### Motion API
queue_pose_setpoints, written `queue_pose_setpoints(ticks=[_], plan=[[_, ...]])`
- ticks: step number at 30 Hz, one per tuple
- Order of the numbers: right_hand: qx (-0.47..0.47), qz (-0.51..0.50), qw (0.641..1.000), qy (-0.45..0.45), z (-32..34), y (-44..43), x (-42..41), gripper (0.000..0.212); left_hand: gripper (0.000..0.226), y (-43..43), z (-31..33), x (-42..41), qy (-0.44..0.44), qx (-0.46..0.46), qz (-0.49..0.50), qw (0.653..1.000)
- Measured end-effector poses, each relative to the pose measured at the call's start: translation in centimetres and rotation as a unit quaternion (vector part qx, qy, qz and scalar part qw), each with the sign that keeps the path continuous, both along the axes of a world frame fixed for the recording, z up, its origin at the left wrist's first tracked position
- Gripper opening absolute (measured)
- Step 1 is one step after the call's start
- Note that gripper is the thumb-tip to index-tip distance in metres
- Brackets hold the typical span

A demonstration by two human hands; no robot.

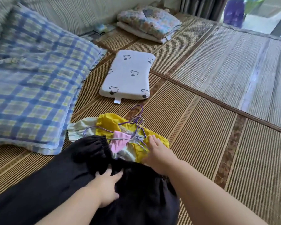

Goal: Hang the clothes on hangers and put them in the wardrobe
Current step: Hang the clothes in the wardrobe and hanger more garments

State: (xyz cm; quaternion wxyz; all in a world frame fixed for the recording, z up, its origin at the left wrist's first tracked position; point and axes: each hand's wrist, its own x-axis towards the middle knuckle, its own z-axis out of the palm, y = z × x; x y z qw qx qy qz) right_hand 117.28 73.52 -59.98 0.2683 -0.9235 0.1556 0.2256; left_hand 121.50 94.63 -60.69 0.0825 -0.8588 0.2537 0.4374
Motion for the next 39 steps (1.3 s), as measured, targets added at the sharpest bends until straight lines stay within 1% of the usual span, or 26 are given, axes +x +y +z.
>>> queue_pose_setpoints(ticks=[3,5,6,8,9,11,13,17,19,20,21,22,23,24,25,26,27,28,29,30,32,34,37,39], plan=[[0.013,-0.012,1.000,0.023,-1.6,-0.2,2.2,0.089,0.081,-0.2,-1.4,0.3,0.002,0.009,-0.004,1.000],[0.003,-0.041,0.999,0.009,-2.2,0.5,3.3,0.084,0.082,-0.2,-1.4,0.8,0.004,0.014,-0.012,1.000],[-0.002,-0.057,0.998,-0.004,-2.3,0.9,3.6,0.075,0.081,-0.3,-1.4,1.0,0.002,0.015,-0.018,1.000],[0.025,-0.093,0.995,-0.013,-2.4,1.7,3.8,0.044,0.080,-0.3,-1.5,1.1,-0.007,0.016,-0.030,0.999],[0.040,-0.106,0.994,-0.003,-2.5,1.8,3.6,0.030,0.079,-0.3,-1.5,1.0,-0.011,0.016,-0.034,0.999],[0.054,-0.131,0.990,0.017,-2.6,1.9,2.5,0.019,0.079,-0.1,-1.6,0.9,-0.017,0.013,-0.030,0.999],[0.091,-0.164,0.982,0.003,-2.6,2.1,0.8,0.018,0.077,0.1,-1.5,1.0,-0.017,0.014,-0.033,0.999],[0.186,-0.203,0.960,-0.043,-1.7,4.0,-2.5,0.013,0.066,0.1,-0.7,1.0,-0.026,0.038,-0.071,0.996],[0.208,-0.210,0.954,-0.053,-0.8,5.2,-4.1,0.010,0.064,0.7,0.4,0.6,-0.018,0.033,-0.082,0.996],[0.209,-0.211,0.953,-0.053,-0.3,5.7,-5.1,0.011,0.061,1.3,1.0,0.1,-0.010,0.014,-0.078,0.997],[0.205,-0.215,0.953,-0.052,0.1,6.1,-6.3,0.013,0.054,1.9,1.7,-0.5,-0.007,-0.023,-0.062,0.998],[0.199,-0.221,0.953,-0.050,0.4,6.4,-7.4,0.016,0.045,2.5,2.3,-1.3,-0.020,-0.080,-0.039,0.996],[0.190,-0.225,0.954,-0.050,1.1,6.7,-8.8,0.018,0.035,3.1,3.1,-2.3,-0.062,-0.158,-0.003,0.985],[0.178,-0.227,0.956,-0.051,1.7,6.8,-10.0,0.018,0.025,3.5,3.9,-3.2,-0.123,-0.241,0.040,0.962],[0.167,-0.225,0.958,-0.053,2.5,7.0,-11.1,0.015,0.018,3.7,5.1,-4.2,-0.178,-0.318,0.087,0.927],[0.160,-0.219,0.961,-0.053,3.5,7.2,-12.1,0.013,0.019,3.5,6.5,-5.2,-0.207,-0.376,0.125,0.894],[0.159,-0.210,0.963,-0.054,4.4,7.6,-12.9,0.012,0.028,3.1,7.8,-6.1,-0.214,-0.410,0.150,0.874],[0.161,-0.199,0.965,-0.056,5.8,8.0,-13.8,0.012,0.039,2.6,9.5,-7.0,-0.209,-0.426,0.160,0.866],[0.167,-0.189,0.966,-0.060,7.1,8.6,-14.4,0.012,0.047,2.2,10.9,-7.7,-0.199,-0.431,0.163,0.865],[0.170,-0.177,0.967,-0.068,8.6,9.3,-15.2,0.010,0.051,1.7,12.6,-8.6,-0.191,-0.434,0.160,0.866],[0.171,-0.153,0.969,-0.091,11.4,10.9,-16.4,0.011,0.049,1.3,15.7,-10.0,-0.184,-0.446,0.163,0.861],[0.181,-0.160,0.964,-0.114,15.2,12.3,-17.9,0.012,0.042,1.5,19.5,-11.9,-0.188,-0.466,0.187,0.844],[0.175,-0.130,0.966,-0.139,21.2,15.0,-20.6,0.019,0.030,3.2,25.1,-14.9,-0.244,-0.498,0.225,0.801],[0.181,-0.119,0.965,-0.150,26.2,17.0,-23.1,0.018,0.027,5.0,29.7,-17.0,-0.301,-0.492,0.210,0.790]])
